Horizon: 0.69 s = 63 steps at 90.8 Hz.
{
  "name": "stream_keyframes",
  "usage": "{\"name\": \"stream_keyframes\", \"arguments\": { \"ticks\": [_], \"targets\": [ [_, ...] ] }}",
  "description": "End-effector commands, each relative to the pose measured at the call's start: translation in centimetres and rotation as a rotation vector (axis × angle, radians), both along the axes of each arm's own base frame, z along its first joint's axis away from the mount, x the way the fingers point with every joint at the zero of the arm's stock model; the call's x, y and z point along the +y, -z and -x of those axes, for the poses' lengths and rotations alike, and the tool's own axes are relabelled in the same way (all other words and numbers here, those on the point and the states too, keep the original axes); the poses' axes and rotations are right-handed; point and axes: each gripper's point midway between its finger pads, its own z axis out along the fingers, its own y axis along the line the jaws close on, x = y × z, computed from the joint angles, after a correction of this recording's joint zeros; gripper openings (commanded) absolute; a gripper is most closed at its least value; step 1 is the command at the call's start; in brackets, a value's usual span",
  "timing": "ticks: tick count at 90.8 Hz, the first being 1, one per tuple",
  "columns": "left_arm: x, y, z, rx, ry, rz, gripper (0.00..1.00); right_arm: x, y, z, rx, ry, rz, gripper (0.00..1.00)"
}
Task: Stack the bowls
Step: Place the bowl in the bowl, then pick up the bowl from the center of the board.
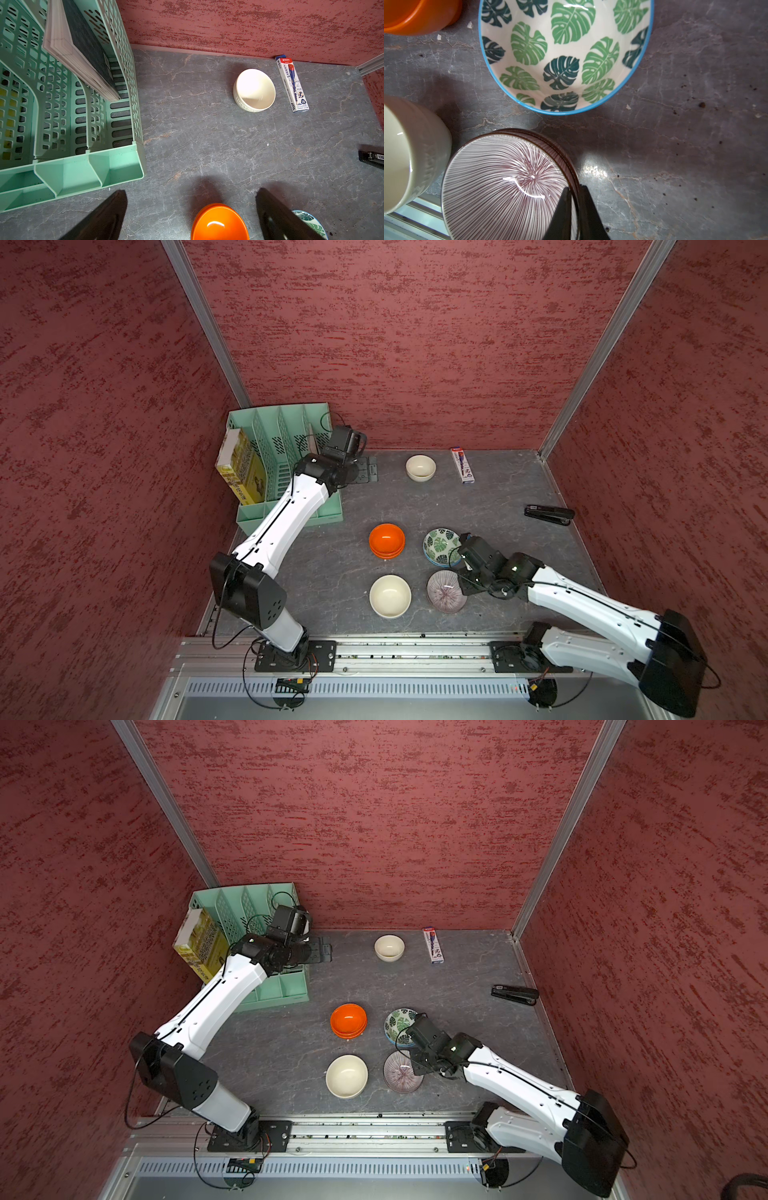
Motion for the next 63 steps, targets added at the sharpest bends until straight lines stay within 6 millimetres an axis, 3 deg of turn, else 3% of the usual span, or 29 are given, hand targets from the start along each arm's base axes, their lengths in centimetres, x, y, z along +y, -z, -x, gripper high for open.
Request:
{"name": "stream_keyframes", "arguments": {
  "ticks": [1, 15, 29, 40, 50, 63],
  "targets": [
    [0.0, -1.3, -0.1, -0.027, 0.006, -0.011, 1.0, 0.0, -1.1, -0.8, -0.038, 0.02, -0.011, 0.25],
    [-0.1, -1.4, -0.3, -0.031, 0.005, -0.011, 1.0, 0.1, -5.0, -2.0, -0.135, 0.031, -0.051, 0.47],
    [-1.4, -0.5, -1.9, -0.008, 0.032, -0.015, 1.0, 1.5, -8.9, -4.2, -0.246, 0.013, -0.083, 0.53],
    [-3.9, 1.4, -4.2, 0.047, 0.057, 0.044, 1.0, 2.2, -11.7, -7.3, -0.366, 0.056, -0.085, 0.57],
    [-6.7, 3.8, -6.7, 0.102, 0.074, 0.108, 0.99, 1.4, -13.2, -10.0, -0.454, 0.15, -0.066, 0.59],
    [-9.2, 7.4, -9.7, 0.14, 0.053, 0.144, 0.97, 1.3, -14.2, -11.0, -0.509, 0.197, -0.094, 0.6]
  ]
}}
